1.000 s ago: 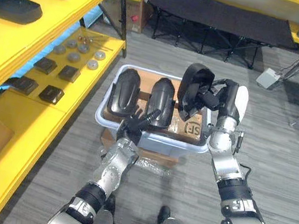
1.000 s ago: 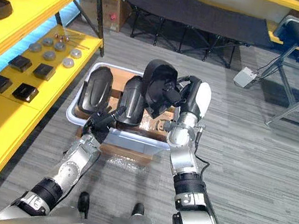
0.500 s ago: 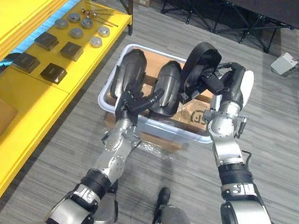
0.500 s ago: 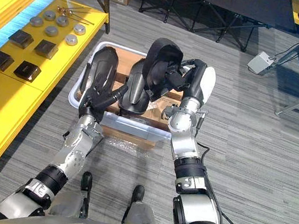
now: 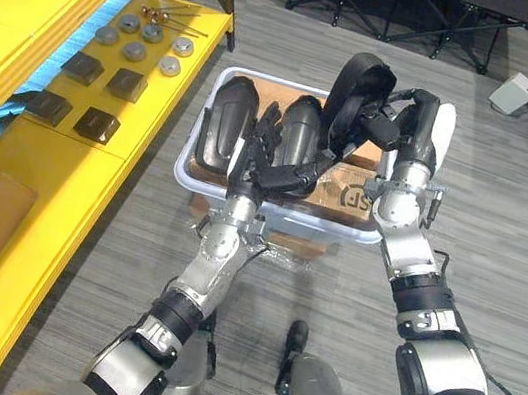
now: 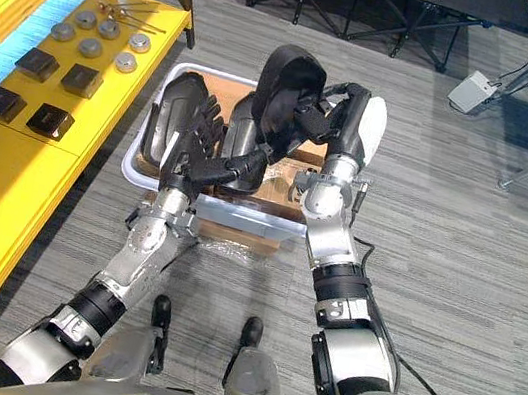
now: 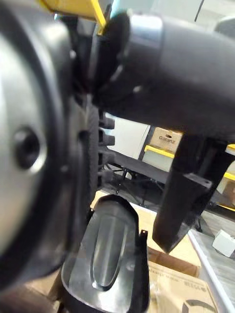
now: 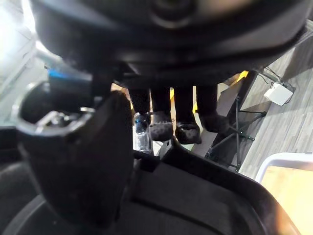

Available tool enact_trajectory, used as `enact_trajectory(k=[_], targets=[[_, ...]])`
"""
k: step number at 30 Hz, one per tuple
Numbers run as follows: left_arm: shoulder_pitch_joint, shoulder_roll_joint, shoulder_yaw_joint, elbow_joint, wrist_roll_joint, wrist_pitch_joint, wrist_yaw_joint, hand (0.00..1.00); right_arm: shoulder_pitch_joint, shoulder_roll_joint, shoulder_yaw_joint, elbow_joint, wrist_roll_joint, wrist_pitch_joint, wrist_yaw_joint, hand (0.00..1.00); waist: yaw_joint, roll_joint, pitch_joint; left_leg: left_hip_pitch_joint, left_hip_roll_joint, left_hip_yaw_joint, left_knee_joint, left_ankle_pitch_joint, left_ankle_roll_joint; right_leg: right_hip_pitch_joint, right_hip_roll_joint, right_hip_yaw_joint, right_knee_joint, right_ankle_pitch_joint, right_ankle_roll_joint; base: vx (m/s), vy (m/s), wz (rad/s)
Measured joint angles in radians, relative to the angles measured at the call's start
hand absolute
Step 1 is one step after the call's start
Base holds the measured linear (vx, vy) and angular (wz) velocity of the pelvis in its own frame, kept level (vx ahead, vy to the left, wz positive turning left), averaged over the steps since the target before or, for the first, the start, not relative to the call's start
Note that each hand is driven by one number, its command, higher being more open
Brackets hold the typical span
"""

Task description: Walk over and take three plastic housings, then place them on the shelf

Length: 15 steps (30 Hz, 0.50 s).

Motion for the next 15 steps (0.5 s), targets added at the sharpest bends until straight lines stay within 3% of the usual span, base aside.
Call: enact_trajectory(k=[15], targets=[[-0.021, 0.028, -0.077, -0.008, 0.19, 0.0, 0.127, 1.0, 0.0, -0.003, 0.086, 0.0, -0.002, -0.006, 0.043, 0.0, -0.002, 0.0, 0.0, -0.002, -0.001, 0.001, -0.001, 0.0, 0.0, -0.003, 0.0, 0.0, 0.0, -0.001, -0.001, 0.0, 0.0, 0.0]])
